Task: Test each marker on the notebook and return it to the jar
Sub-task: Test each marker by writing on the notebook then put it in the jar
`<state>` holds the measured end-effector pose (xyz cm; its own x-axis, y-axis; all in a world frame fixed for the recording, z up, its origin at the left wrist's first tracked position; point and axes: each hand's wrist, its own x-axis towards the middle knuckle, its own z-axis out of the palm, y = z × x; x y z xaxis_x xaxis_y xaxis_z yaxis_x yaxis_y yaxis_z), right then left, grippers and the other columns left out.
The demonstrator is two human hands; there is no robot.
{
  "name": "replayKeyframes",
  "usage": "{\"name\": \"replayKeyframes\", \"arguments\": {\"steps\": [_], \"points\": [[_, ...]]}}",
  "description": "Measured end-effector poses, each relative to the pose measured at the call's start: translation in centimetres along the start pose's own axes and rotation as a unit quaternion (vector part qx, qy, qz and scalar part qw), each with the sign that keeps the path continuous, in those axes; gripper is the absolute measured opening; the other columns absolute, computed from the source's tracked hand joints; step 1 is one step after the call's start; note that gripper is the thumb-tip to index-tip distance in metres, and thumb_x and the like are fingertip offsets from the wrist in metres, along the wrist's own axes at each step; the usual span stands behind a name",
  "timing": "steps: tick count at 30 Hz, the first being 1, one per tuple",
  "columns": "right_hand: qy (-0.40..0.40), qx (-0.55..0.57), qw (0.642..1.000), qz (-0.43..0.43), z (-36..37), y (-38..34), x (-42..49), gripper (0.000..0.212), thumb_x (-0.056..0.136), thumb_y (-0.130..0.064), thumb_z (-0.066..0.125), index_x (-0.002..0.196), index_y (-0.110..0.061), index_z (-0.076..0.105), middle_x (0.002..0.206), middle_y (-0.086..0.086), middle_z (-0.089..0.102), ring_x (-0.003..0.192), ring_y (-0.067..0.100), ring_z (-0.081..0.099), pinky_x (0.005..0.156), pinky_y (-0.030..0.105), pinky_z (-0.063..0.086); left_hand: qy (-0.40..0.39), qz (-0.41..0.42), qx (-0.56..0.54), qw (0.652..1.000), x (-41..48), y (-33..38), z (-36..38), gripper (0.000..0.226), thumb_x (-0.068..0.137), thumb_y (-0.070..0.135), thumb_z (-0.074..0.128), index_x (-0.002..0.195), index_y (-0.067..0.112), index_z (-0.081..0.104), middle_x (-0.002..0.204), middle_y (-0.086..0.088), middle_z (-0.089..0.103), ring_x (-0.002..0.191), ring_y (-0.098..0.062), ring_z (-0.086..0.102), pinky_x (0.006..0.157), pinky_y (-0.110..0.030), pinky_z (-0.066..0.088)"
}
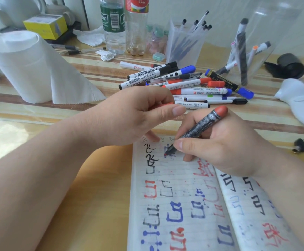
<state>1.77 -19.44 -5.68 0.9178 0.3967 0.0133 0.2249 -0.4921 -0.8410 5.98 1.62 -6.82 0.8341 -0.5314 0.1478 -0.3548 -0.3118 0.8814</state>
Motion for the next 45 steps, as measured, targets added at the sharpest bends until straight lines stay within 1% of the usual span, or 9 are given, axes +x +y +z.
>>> {"name": "replayKeyframes", "arguments": {"steps": [5,9,14,18,29,34,39,43,45], "points": [[-0.011,-0.001,1.0,-0.002,-0.1,0.1,0.2,0.007,0.071,-0.028,0.073,0.076,-0.023,0.071,0.058,0.003,0.068,0.054,0.012,0.068,0.053,0.032,0.055,0.001,0.008,-0.008,1.0,-0.2,0.6,0.1,0.045,0.097,0.05,0.055,0.095,0.006,0.064,0.061,0.014,0.041,0.056,-0.006,0.051,0.061,-0.042,0.065],[0.018,-0.03,0.999,-0.017,-0.7,0.6,0.5,0.005,0.069,-0.02,0.068,0.07,-0.015,0.067,0.049,0.0,0.053,0.048,0.011,0.051,0.044,0.027,0.039,-0.014,-0.029,-0.083,0.996,-0.6,0.9,-0.2,0.037,0.099,0.039,0.048,0.099,0.006,0.064,0.061,0.012,0.038,0.052,-0.006,0.041,0.069,-0.051,0.064],[0.157,0.317,0.934,-0.043,-1.2,0.8,1.1,0.015,0.076,-0.004,0.061,0.065,-0.012,0.064,0.049,0.009,0.042,0.043,0.02,0.036,0.043,0.024,0.033,-0.021,-0.011,-0.038,0.999,-0.8,1.0,0.1,0.015,0.094,0.032,0.055,0.098,0.019,0.061,0.073,0.013,0.047,0.065,-0.009,0.049,0.071,-0.047,0.065],[0.194,0.412,0.889,-0.041,-1.2,0.6,1.2,0.015,0.079,-0.008,0.059,0.065,-0.014,0.06,0.05,0.007,0.043,0.045,0.017,0.03,0.042,0.021,0.028,-0.021,0.007,0.0,1.0,-0.7,0.5,0.1,0.012,0.092,0.033,0.06,0.101,0.025,0.06,0.078,0.017,0.052,0.072,-0.013,0.058,0.068,-0.041,0.065],[0.143,0.355,0.921,-0.072,-0.9,1.0,0.8,0.013,0.085,-0.015,0.073,0.074,-0.02,0.069,0.064,0.015,0.064,0.048,0.02,0.051,0.04,0.023,0.034,0.047,0.063,0.044,0.996,-0.7,0.3,0.9,0.025,0.091,0.051,0.064,0.106,0.031,0.059,0.082,0.001,0.063,0.068,-0.023,0.067,0.059,-0.037,0.064],[0.121,0.328,0.933,-0.085,-0.3,0.5,0.7,0.026,0.086,-0.026,0.079,0.065,-0.015,0.068,0.056,0.008,0.057,0.041,0.015,0.043,0.044,0.018,0.032,0.09,0.099,0.011,0.991,-0.7,0.7,2.1,0.03,0.092,0.044,0.067,0.106,0.017,0.065,0.092,-0.005,0.074,0.076,-0.028,0.073,0.062,-0.044,0.063],[0.133,0.37,0.919,-0.032,0.3,-0.2,0.6,0.046,0.087,-0.024,0.074,0.063,0.005,0.048,0.052,0.014,0.04,0.036,0.014,0.027,0.042,0.018,0.025,0.118,0.12,0.029,0.985,-0.8,1.1,2.3,0.022,0.095,0.033,0.069,0.102,0.013,0.065,0.089,-0.003,0.076,0.072,-0.023,0.075,0.061,-0.04,0.063],[0.097,0.395,0.914,-0.001,0.1,-0.6,0.5,0.03,0.083,-0.024,0.07,0.059,-0.011,0.059,0.048,0.004,0.04,0.035,0.01,0.026,0.041,0.016,0.022,0.139,0.15,0.114,0.972,-1.1,1.4,1.9,0.022,0.094,0.035,0.069,0.099,0.014,0.068,0.081,0.0,0.073,0.068,-0.019,0.071,0.057,-0.036,0.056],[0.095,0.382,0.919,0.009,0.2,-0.5,0.5,0.032,0.084,-0.024,0.071,0.062,-0.004,0.058,0.049,0.006,0.04,0.037,0.011,0.026,0.041,0.017,0.022,0.145,0.151,0.148,0.967,-0.9,1.4,1.7,0.023,0.093,0.038,0.069,0.097,0.015,0.07,0.076,0.003,0.07,0.066,-0.019,0.066,0.058,-0.036,0.051]]}}
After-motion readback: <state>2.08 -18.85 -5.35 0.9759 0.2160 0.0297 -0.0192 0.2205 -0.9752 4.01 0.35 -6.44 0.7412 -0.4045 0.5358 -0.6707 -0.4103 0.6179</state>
